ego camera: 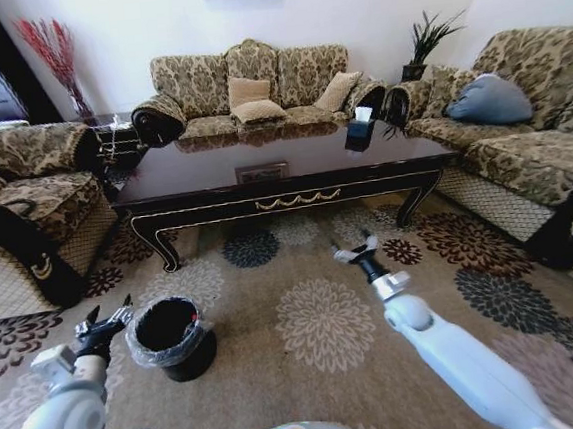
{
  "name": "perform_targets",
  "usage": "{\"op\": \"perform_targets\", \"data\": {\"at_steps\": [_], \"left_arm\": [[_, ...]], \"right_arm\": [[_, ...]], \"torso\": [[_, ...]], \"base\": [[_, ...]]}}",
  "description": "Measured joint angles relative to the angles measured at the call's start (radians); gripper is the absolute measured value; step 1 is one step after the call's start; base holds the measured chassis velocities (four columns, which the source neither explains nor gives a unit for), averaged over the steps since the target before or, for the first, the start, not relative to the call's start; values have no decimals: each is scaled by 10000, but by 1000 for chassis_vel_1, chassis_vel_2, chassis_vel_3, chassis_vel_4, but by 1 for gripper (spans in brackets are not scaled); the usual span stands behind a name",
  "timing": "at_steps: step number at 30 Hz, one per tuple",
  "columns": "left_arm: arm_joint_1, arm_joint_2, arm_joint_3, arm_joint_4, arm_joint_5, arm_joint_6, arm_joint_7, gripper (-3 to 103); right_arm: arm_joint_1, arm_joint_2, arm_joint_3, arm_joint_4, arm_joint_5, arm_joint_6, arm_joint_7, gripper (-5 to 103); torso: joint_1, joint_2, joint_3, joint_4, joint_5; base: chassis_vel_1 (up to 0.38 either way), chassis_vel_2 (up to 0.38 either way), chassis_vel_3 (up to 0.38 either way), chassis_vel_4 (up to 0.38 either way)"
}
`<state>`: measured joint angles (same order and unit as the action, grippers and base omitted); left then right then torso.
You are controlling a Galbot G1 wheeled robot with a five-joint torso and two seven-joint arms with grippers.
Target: Move to the front of the table and pick up the trash from the floor, then place it into the trash bin.
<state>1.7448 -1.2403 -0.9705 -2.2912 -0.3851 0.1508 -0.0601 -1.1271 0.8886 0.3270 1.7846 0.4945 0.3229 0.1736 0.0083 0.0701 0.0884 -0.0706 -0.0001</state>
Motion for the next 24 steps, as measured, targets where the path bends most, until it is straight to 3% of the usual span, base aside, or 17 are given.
{"op": "perform_targets", "data": {"at_steps": [1,3,5,8,14,20,24], "left_arm": [[0,0,0,0,0,0,0,92],[493,-787,132,-199,1434,-1359,785,99],[980,-1510,393,-355,2126,-2448,1130,100],[1330,-2041,640,-515,2291,-2812,1128,100],[1462,-2458,588,-495,2552,-3031,959,100],[1389,-2458,539,-430,2107,-2914,900,100],[1175,-2437,680,-325,2002,-2747,752,100]], "right_arm": [[0,0,0,0,0,0,0,100],[-1041,97,911,772,7,-324,242,100],[-2131,286,1643,1566,-112,-632,458,100],[-3041,504,2070,2409,-402,-1006,807,100],[-4236,1354,2576,3721,-992,-1617,1095,100],[-4858,2393,2917,3896,-1433,-906,94,100],[-5288,2726,3045,3824,-1822,-562,-418,100]], "torso": [[0,0,0,0,0],[0,0,0,8,2],[0,0,0,4,2],[-1,0,0,1,5],[0,-1,1,10,-1],[0,-2,1,6,1],[1,-3,2,4,0]], "base": [[0,0,0,0],[0,0,0,0],[0,0,0,0],[0,0,0,0],[0,0,0,0],[0,0,0,0],[0,0,0,0]]}}
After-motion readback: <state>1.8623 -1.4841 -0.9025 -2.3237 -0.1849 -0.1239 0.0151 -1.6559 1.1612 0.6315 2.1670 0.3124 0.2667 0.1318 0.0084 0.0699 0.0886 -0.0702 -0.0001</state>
